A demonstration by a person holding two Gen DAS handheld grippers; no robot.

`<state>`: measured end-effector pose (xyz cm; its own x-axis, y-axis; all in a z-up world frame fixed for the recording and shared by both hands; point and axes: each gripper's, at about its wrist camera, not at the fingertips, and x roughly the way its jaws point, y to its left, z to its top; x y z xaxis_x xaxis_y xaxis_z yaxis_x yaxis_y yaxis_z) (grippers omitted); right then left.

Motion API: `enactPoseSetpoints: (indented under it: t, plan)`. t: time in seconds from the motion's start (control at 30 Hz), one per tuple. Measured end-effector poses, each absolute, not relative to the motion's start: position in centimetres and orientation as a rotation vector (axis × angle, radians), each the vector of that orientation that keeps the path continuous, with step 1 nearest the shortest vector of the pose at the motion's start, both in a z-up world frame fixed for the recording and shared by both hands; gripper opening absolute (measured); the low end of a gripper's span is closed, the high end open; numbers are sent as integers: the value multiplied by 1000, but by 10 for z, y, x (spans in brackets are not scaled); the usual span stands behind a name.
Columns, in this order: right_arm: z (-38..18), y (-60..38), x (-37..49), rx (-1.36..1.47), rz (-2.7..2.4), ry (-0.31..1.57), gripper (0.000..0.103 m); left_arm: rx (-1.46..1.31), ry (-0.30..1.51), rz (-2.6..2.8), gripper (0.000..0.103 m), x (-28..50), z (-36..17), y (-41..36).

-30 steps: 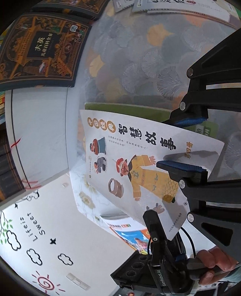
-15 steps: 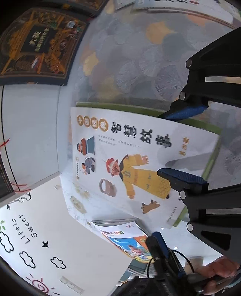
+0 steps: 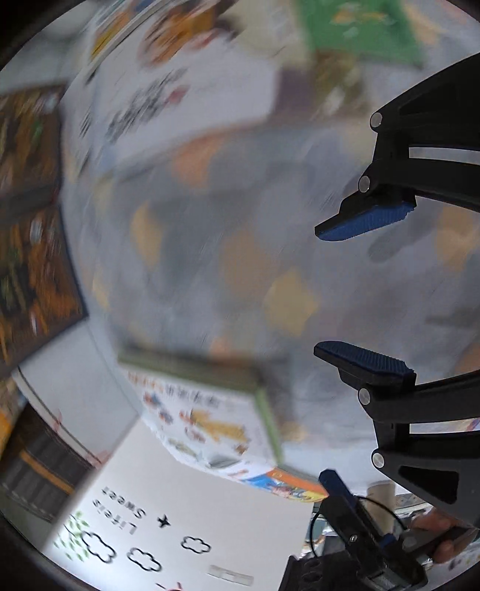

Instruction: Organize books

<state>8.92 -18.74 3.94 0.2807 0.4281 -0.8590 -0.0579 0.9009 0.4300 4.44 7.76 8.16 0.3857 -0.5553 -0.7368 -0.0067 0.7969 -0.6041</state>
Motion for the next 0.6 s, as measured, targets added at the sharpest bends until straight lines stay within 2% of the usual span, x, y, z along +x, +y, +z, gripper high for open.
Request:
enactPoseSetpoints:
  t: [0.33, 0.6]
  plan:
    - [45, -320, 70, 389, 190, 1212, 55, -322, 1238, -516, 61, 41, 85, -81]
    - [55, -406, 64, 447, 107, 1156, 55, -244, 1254, -561, 61, 44, 84, -148]
